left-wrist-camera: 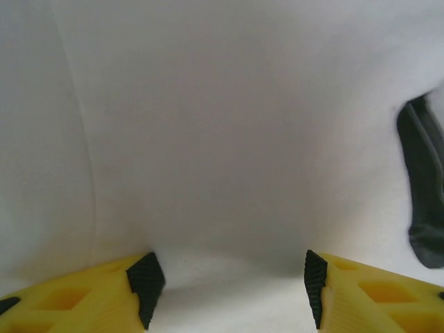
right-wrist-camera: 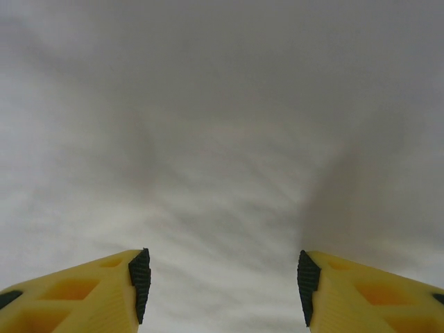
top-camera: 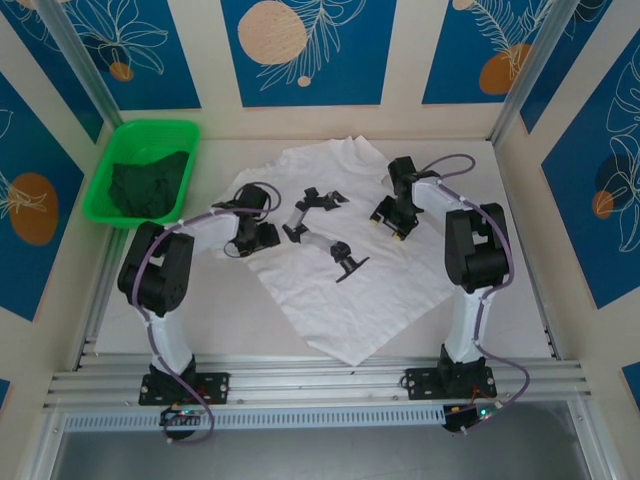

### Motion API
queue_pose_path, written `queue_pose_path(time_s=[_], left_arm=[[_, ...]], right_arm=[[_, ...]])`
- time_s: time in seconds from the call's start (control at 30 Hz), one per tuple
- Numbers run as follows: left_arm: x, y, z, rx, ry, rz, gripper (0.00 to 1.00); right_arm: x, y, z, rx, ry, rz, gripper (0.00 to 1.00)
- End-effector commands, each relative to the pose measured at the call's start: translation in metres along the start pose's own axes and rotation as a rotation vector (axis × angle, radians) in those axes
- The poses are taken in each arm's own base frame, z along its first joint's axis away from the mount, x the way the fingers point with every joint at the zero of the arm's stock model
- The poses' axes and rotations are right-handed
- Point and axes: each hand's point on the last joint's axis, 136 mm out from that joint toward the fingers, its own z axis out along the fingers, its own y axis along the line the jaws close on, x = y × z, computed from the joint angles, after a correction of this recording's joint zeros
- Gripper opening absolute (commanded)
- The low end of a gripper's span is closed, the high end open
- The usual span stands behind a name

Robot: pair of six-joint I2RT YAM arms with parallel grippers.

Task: Fold and stack the t-shirts

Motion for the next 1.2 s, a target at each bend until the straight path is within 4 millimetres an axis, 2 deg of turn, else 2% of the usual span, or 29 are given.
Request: queue_pose_path(time_s=[0.0, 0.07, 0.17, 0.3, 0.4, 0.57, 0.73, 0.83, 0.9, 1.0, 1.07, 1.17], left_arm=[[0.025, 0.013, 0.002, 0.019, 0.003, -0.069, 0.63], [0.04, 0.019, 0.006, 0.03, 0.014, -0.091, 0.63], [0.066, 0.018, 0.012, 0.077, 0.045, -0.135, 0.62], [0.102, 0.012, 0.014, 0.117, 0.058, -0.178, 0.63], [0.119, 0.012, 0.014, 0.141, 0.051, -0.236, 0.62], [0.134, 0.018, 0.003, 0.148, 0.023, -0.286, 0.62], [0.147, 0.023, -0.017, 0.16, -0.022, -0.319, 0.61], [0.152, 0.022, -0.034, 0.161, -0.068, -0.303, 0.62], [0.151, 0.022, -0.047, 0.158, -0.107, -0.282, 0.67], [0.132, 0.021, -0.075, 0.15, -0.198, -0.236, 0.73], [0.112, 0.018, -0.098, 0.139, -0.283, -0.189, 0.78], [0.08, 0.002, -0.13, 0.152, -0.385, -0.11, 0.79]], right_arm=[[-0.009, 0.0, 0.011, 0.059, 0.006, 0.06, 0.6], [-0.016, 0.003, 0.021, 0.073, 0.012, 0.076, 0.6], [-0.021, 0.011, 0.028, 0.077, 0.028, 0.088, 0.61], [-0.029, 0.037, 0.031, 0.037, 0.019, 0.087, 0.61], [-0.033, 0.057, 0.038, 0.065, 0.028, 0.05, 0.61], [-0.031, 0.095, 0.055, 0.053, 0.031, -0.021, 0.61], [-0.012, 0.147, 0.068, -0.048, 0.039, -0.167, 0.6], [-0.001, 0.164, 0.07, -0.073, 0.04, -0.248, 0.6], [0.001, 0.164, 0.064, -0.061, 0.028, -0.276, 0.61], [-0.005, 0.155, 0.041, -0.03, 0.003, -0.285, 0.64], [-0.01, 0.153, 0.009, -0.052, -0.027, -0.284, 0.66], [-0.017, 0.157, -0.044, -0.146, -0.097, -0.3, 0.68]])
